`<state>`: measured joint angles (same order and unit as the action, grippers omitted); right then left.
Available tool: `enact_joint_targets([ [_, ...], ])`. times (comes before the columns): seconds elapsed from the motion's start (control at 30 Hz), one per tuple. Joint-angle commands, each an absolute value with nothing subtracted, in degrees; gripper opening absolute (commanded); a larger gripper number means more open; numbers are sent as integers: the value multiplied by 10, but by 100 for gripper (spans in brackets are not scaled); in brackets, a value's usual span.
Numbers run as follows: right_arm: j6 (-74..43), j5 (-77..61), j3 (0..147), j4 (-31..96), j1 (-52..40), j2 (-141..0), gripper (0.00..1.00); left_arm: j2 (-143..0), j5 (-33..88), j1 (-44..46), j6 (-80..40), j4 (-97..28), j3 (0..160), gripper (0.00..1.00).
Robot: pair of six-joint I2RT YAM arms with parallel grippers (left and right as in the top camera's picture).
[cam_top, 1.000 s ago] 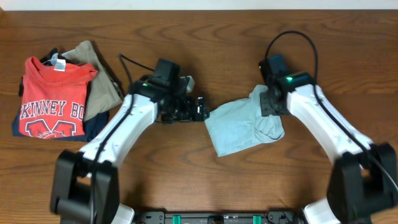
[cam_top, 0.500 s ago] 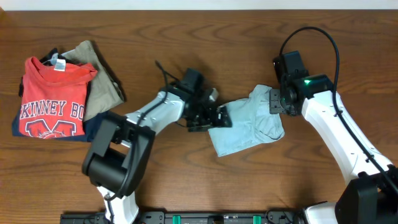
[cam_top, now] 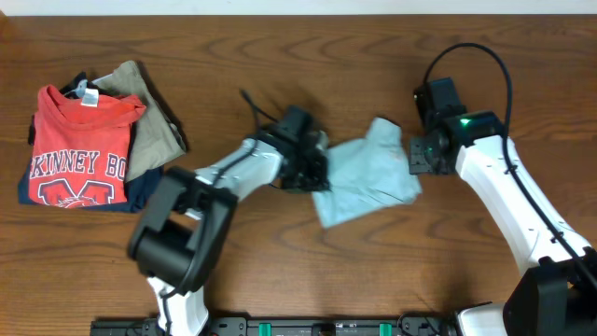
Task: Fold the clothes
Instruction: 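Carry the bundle left and place it on the clothes stack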
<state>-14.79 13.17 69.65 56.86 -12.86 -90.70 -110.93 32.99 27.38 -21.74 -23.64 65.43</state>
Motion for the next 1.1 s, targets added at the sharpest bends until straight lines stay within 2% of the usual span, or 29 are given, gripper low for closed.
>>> enact_joint_targets([
  [0.0,-140,135,702,571,-107,-900,58,-1046,182,215,-184,-260,664,6],
  [0.4,-141,135,702,579,-90,-900,58,-848,-138,5,-48,-279,710,6],
  [0.6,-141,135,702,579,-90,-900,58,-809,-146,-160,-30,-281,716,6],
  [0.8,-141,135,702,580,-90,-900,58,-823,-95,-287,-110,-318,715,8],
  [0.87,-141,135,702,580,-90,-900,58,-833,-69,-315,-122,-330,715,17],
  [0.9,-141,135,702,580,-90,-900,58,-837,-61,-325,-127,-335,715,31],
  [0.93,-141,135,702,580,-90,-900,58,-842,-54,-334,-134,-342,715,50],
  [0.97,-141,135,702,581,-90,-900,58,-847,-48,-342,-143,-347,715,82],
  [1.0,-141,135,702,581,-90,-900,58,-849,-44,-345,-149,-350,715,96],
  [1.07,-141,135,702,581,-90,-900,59,-853,-34,-349,-153,-358,715,98],
])
